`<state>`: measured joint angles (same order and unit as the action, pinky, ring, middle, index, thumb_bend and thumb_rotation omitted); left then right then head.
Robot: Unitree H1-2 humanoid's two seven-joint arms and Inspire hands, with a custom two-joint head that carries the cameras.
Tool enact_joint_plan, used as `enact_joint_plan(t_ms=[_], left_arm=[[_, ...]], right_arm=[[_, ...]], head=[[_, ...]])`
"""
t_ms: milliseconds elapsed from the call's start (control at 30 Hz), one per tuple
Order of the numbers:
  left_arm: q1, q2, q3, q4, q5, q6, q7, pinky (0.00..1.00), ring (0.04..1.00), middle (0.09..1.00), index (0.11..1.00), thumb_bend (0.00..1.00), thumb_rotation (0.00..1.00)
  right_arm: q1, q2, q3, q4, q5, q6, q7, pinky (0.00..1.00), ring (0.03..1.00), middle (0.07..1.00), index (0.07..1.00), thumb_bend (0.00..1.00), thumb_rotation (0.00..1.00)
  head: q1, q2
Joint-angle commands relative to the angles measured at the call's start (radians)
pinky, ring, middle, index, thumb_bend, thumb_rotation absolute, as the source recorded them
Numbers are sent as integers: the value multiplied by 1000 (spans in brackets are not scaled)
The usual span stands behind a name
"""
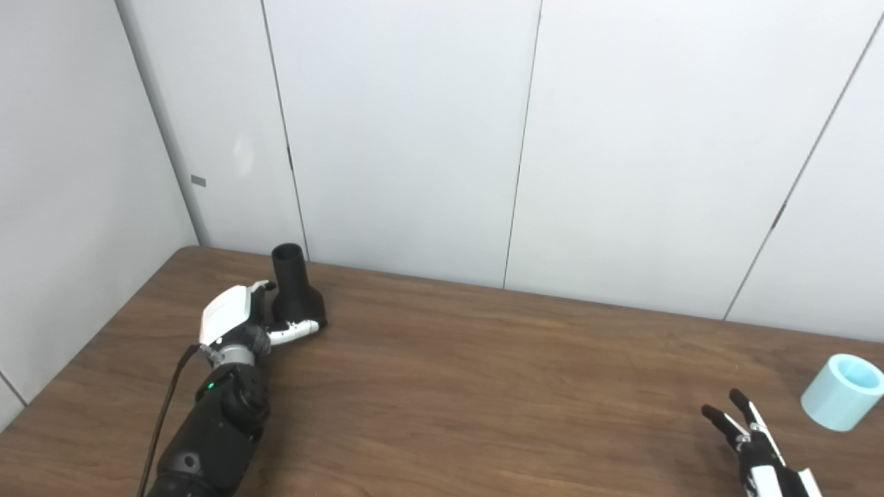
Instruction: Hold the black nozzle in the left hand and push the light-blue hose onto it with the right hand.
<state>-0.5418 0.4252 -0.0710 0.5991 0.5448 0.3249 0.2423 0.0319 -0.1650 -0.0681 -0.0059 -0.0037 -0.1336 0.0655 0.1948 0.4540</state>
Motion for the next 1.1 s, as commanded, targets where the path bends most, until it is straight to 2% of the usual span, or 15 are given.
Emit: enact_joint_plan(t_ms=[0,67,200,267,400,467,633,800,867,900,933,967,1000,1067], left_arm=[[-47,15,-10,-25,6,-14,4,1000,964,914,868,925,527],[-45,15,-19,-45,10,-1,-5,1000,975,924,869,916,515],[-58,16,-37,-2,8,-35,13,1000,974,924,872,931,527],[-55,13,-44,-26,13,-12,3,1000,971,922,870,928,529],[-63,10,-60,-12,20,-3,1,1000,965,923,873,949,562],[-59,9,-64,-35,22,16,-6,1000,970,926,870,934,542],[-64,5,-69,-13,20,10,20,1000,947,900,852,906,513],[-68,-14,-52,12,10,17,71,868,837,788,790,863,452],[-82,-21,-41,50,-6,6,90,763,762,738,741,804,300],[-88,-27,-22,69,-31,-15,99,633,647,658,697,773,159],[-90,-32,-6,80,-53,-31,103,430,469,521,597,648,103],[-92,-34,5,89,-67,-43,104,370,425,502,545,587,52],[-90,-34,10,88,-72,-49,99,368,440,464,522,554,26],[-84,-32,8,81,-72,-52,90,443,507,497,493,527,5]], right_arm=[[96,-2,2,96,-9,11,-4,1000,924,857,954,680,1000],[97,-1,0,93,-3,14,-1,1000,931,862,953,686,1000],[101,-2,4,83,-19,15,-6,1000,925,860,949,656,1000],[103,0,3,79,-19,17,-8,1000,924,859,946,649,1000],[105,2,2,71,-11,20,-5,1000,925,856,943,652,1000],[106,3,3,68,-11,19,-4,1000,927,855,942,643,1000],[110,3,5,55,-20,25,-7,1000,925,852,939,647,1000],[113,4,1,51,-25,6,-11,1000,900,826,918,615,1000],[114,6,-1,50,-37,-6,-21,957,876,805,898,600,1000],[115,6,-1,48,-46,-9,-27,932,859,790,884,588,1000],[116,6,-1,46,-53,-12,-32,906,847,780,873,574,1000],[118,6,-1,43,-58,-14,-36,886,835,771,861,564,1000],[120,7,-1,40,-59,-17,-39,868,821,761,849,558,1000],[125,9,-3,32,-57,-18,-40,840,800,748,827,539,1000]], head=[[0,2],[-1,3],[-2,5],[-2,6],[-2,9],[-2,11],[-2,12],[0,17],[0,18],[1,18],[1,20],[1,20],[1,22],[1,24]])
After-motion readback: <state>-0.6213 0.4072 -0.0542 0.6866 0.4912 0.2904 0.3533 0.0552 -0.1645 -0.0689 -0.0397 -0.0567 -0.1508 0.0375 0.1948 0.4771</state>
